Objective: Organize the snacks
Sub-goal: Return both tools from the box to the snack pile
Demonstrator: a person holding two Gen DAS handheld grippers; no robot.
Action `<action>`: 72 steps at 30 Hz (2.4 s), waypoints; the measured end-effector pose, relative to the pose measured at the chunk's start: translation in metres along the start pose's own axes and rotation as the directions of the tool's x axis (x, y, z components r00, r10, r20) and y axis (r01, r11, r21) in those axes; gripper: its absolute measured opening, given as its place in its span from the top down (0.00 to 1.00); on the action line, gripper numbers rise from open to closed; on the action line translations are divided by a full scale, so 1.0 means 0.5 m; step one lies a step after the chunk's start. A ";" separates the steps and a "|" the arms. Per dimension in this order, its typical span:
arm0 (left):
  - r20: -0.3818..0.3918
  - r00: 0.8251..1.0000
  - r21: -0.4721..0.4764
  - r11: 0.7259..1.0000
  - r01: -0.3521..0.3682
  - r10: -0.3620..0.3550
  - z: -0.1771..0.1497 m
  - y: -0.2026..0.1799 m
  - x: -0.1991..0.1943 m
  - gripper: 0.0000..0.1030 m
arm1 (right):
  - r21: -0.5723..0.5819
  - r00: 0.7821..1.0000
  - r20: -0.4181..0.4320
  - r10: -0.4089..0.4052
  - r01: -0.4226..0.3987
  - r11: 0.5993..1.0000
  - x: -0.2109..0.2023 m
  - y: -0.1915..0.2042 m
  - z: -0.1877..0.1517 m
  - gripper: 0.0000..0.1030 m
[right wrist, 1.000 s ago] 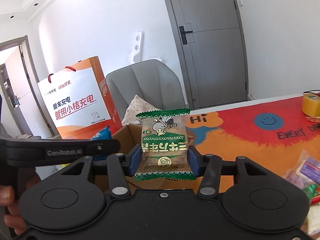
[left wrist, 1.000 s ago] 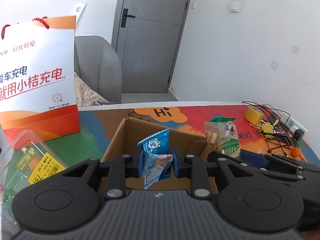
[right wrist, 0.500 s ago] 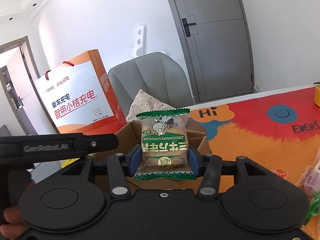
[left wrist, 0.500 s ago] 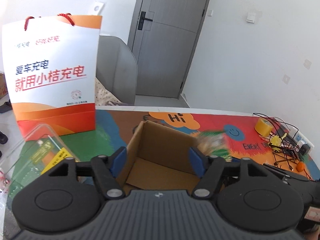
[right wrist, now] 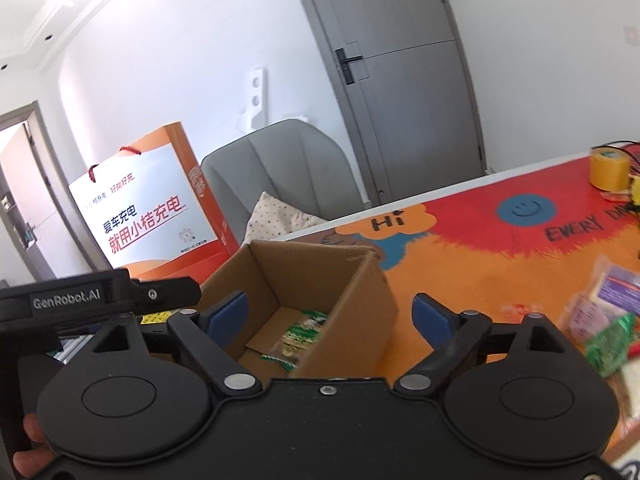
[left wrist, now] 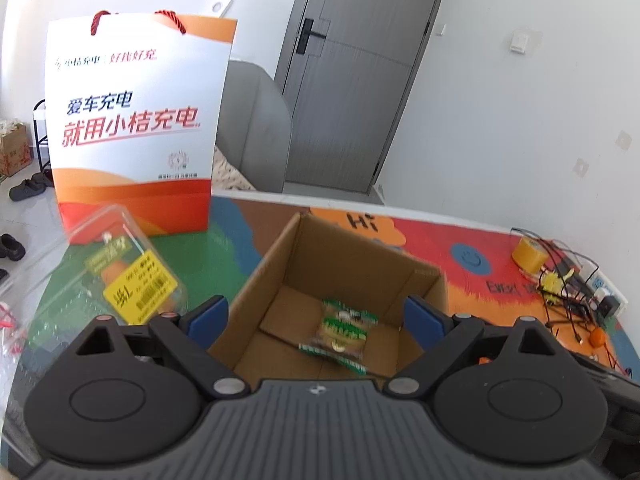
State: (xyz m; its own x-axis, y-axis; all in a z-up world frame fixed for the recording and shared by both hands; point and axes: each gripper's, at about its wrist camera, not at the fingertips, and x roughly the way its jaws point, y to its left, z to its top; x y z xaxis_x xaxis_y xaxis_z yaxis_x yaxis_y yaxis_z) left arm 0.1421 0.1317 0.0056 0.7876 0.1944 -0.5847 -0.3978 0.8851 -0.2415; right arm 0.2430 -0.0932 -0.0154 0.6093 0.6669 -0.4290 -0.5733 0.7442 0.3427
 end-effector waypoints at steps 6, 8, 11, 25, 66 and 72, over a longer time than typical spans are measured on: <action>-0.013 1.000 -0.004 1.000 0.016 -0.016 -0.026 -0.016 -0.020 0.09 | 0.020 0.999 0.020 -0.031 0.030 0.999 -0.044 -0.022 -0.010 0.08; -0.009 1.000 0.000 1.000 0.023 -0.023 -0.033 -0.024 -0.031 0.09 | 0.030 0.999 0.026 -0.043 0.042 0.999 -0.059 -0.031 -0.015 0.06; -0.006 0.999 0.008 0.999 0.035 -0.035 -0.045 -0.038 -0.046 0.09 | 0.037 0.998 0.033 -0.058 0.057 0.998 -0.083 -0.044 -0.022 0.05; 0.002 0.995 0.043 0.994 0.103 -0.103 -0.088 -0.106 -0.111 0.08 | 0.042 0.991 0.061 -0.122 0.120 0.992 -0.197 -0.095 -0.046 0.00; -0.087 0.959 0.175 0.944 0.281 -0.269 -0.202 -0.272 -0.051 0.03 | 0.112 0.975 0.002 -0.223 0.222 0.969 -0.247 -0.271 -0.133 0.01; -0.122 0.953 0.195 0.935 0.296 -0.276 -0.217 -0.293 -0.014 0.17 | 0.118 0.979 -0.033 -0.203 0.206 0.972 -0.218 -0.285 -0.149 0.18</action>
State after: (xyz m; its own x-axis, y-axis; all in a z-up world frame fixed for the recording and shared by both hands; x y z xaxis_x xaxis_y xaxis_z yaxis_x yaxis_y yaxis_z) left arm 0.1435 -0.0451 -0.0390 0.8033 -0.1110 -0.5851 -0.0471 0.9676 -0.2482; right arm 0.2177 -0.2746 -0.0797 0.6944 0.5003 -0.5173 -0.3672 0.8645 0.3431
